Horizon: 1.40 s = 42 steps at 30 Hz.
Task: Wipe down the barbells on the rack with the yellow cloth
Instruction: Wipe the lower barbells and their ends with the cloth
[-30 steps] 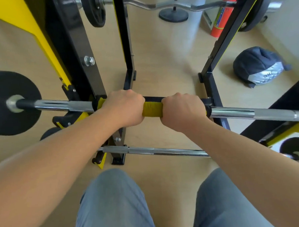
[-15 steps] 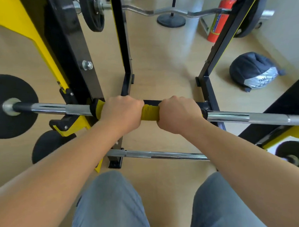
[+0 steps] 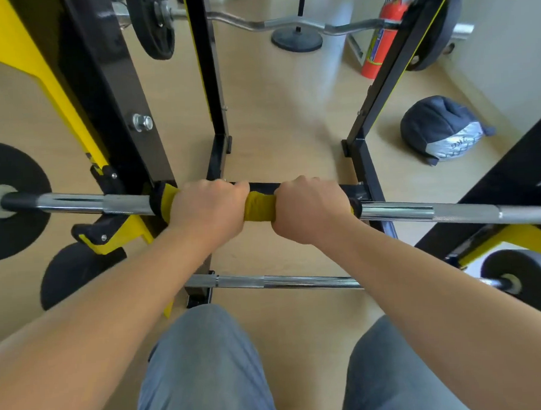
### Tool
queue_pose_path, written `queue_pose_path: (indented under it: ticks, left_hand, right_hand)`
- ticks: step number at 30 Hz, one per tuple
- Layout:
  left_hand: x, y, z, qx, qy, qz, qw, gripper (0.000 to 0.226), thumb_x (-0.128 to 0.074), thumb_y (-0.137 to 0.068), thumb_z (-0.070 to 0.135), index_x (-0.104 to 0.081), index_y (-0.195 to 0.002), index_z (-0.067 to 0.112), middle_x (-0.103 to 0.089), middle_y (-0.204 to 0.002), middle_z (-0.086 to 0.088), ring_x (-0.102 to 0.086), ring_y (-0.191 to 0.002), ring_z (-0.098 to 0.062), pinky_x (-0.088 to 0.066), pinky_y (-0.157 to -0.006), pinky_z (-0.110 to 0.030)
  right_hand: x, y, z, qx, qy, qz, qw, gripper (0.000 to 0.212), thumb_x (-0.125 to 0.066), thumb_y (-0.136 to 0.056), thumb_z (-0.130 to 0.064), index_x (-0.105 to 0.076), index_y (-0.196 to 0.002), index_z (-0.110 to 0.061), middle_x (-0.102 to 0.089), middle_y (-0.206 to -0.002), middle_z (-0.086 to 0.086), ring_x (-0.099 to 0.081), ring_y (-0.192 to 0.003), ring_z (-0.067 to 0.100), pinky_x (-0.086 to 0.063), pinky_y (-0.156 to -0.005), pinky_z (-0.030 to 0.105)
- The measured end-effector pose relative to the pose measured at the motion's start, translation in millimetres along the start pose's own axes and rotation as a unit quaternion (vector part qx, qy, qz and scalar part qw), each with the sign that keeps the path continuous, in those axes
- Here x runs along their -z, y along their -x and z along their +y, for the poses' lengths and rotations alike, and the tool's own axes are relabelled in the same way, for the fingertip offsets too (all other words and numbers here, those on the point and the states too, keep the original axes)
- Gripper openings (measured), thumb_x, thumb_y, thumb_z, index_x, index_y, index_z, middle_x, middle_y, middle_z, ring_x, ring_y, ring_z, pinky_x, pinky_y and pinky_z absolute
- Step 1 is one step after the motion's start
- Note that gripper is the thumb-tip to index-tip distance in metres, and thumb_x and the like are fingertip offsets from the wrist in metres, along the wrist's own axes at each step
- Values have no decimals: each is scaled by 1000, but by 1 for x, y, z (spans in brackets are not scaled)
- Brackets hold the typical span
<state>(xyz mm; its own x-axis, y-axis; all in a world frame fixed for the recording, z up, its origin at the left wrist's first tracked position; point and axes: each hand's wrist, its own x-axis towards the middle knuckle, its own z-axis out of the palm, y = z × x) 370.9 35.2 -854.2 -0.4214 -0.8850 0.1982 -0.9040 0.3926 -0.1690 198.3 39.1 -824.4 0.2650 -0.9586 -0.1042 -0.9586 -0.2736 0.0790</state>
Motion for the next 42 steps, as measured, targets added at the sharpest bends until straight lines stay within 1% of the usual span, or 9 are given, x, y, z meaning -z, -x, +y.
queue_pose_path:
  ticks: [4, 6, 8, 11, 16, 20, 25, 31, 42]
  left_hand:
    - [26, -43, -20, -4, 158, -380, 911, 21, -73, -81, 39, -61, -81, 22, -66, -75, -3, -66, -68, -22, -59, -71, -42]
    - [35, -57, -21, -2, 170, -474, 864, 29, -80, -76, 41, -62, -86, 20, -68, -83, -7, -68, -77, -26, -58, -80, -45]
    - [34, -47, -18, -5, 181, -435, 882, 23, -77, -79, 38, -61, -81, 21, -67, -77, -4, -66, -70, -22, -59, -73, -42]
    - [15, -9, -8, 7, 45, -123, 991, 15, -63, -88, 34, -58, -79, 23, -60, -63, 3, -56, -51, -15, -45, -47, -29]
    - [-12, 14, -3, -12, -11, 165, 986, 17, -68, -88, 27, -59, -80, 14, -59, -59, -3, -54, -48, -23, -31, -51, -25]
    - [-7, 29, -16, -64, 119, 139, 981, 39, -66, -87, 39, -63, -119, 18, -67, -100, -1, -62, -89, -21, -48, -75, -35]
    - [-9, 69, -28, 38, 10, 112, 993, 57, -62, -93, 35, -42, -144, 20, -55, -125, -7, -52, -117, -27, -34, -109, -44]
    - [8, 41, -38, 120, 73, 64, 988, 29, -71, -82, 45, -57, -97, 24, -54, -82, 9, -58, -79, -15, -43, -79, -35]
    - [1, 54, -57, 152, 12, 22, 988, 35, -75, -84, 18, -58, -115, 16, -63, -107, -4, -59, -101, -22, -45, -93, -37]
  right_hand:
    - [1, 2, 0, 3, -5, 16, 1000, 14, -57, -87, -38, -55, -93, -26, -50, -71, -2, -46, -57, 17, -40, -57, 30]
    - [1, 2, 2, 2, -10, 10, 1000, 13, -56, -86, -38, -54, -92, -27, -49, -71, -2, -45, -57, 17, -40, -57, 30]
    - [3, 1, 2, 6, -17, -4, 1000, 13, -56, -84, -36, -52, -91, -26, -49, -72, -2, -47, -59, 18, -41, -58, 31]
    - [8, -2, 1, 1, -37, -31, 999, 14, -57, -83, -36, -51, -90, -25, -52, -74, -2, -53, -62, 19, -44, -59, 32]
    - [11, -6, 1, -2, -47, -62, 997, 13, -57, -81, -37, -51, -83, -25, -56, -74, -2, -55, -61, 18, -44, -58, 29]
    - [10, -4, -1, 0, -25, -45, 999, 14, -54, -83, -35, -56, -88, -22, -53, -73, -1, -58, -65, 23, -46, -60, 31]
    - [6, 4, 4, 25, -19, -10, 999, 14, -53, -85, -39, -56, -88, -26, -51, -73, -2, -55, -63, 22, -43, -57, 31]
    - [-1, 17, 0, 24, 9, 69, 997, 17, -56, -91, -40, -45, -93, -27, -47, -75, -2, -47, -67, 27, -36, -60, 32]
    - [10, -28, -96, 80, -7, 43, 996, 2, -62, -90, -16, -64, -91, -17, -55, -72, 0, -56, -66, 21, -46, -61, 34]
